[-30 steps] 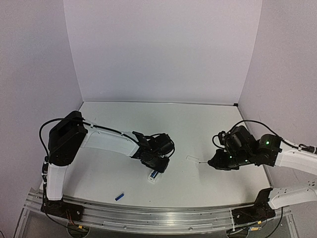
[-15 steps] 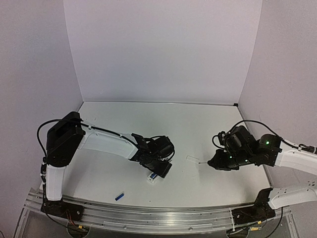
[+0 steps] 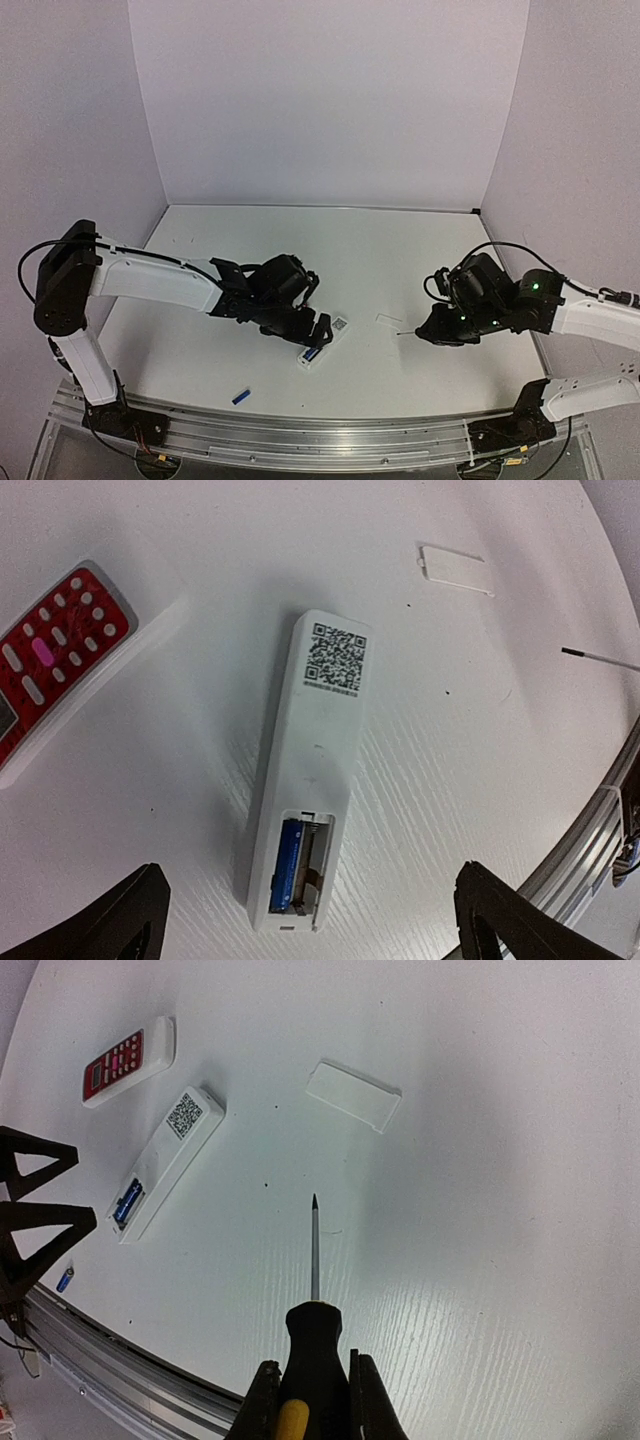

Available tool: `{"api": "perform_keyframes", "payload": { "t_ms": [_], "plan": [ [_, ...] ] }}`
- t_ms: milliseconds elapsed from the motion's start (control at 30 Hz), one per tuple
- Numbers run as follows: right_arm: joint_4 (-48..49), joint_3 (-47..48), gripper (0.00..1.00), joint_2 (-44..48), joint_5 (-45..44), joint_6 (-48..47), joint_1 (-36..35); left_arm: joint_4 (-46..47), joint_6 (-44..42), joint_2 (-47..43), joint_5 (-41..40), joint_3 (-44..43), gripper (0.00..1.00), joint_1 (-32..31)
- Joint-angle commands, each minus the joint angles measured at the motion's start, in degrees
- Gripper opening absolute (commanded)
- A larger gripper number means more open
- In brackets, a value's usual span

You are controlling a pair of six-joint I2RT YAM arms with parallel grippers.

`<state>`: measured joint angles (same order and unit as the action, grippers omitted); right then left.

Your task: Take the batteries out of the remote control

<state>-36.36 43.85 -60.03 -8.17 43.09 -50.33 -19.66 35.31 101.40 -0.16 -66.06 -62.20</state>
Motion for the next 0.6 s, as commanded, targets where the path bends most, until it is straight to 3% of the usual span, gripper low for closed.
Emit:
{"api": "perform_keyframes", "payload": {
  "t_ms": [0, 233, 567],
  "plan": [
    [0.53, 2.73, 0.0, -0.75, 2.12, -0.94, -0.13, 8.24, 3.83, -2.26, 7.65, 6.17, 1.0, 2.44],
    [3.07, 2.68, 0.0, -2.36, 5.03, -0.68, -0.16, 21.23, 6.08, -2.42, 17.86, 12.22, 1.0, 4.43],
    [7.69, 3.09, 0.0, -5.29, 7.0, -0.23, -0.26, 29.05, 9.57, 0.94, 25.64, 14.58, 1.0, 4.36]
  ]
}}
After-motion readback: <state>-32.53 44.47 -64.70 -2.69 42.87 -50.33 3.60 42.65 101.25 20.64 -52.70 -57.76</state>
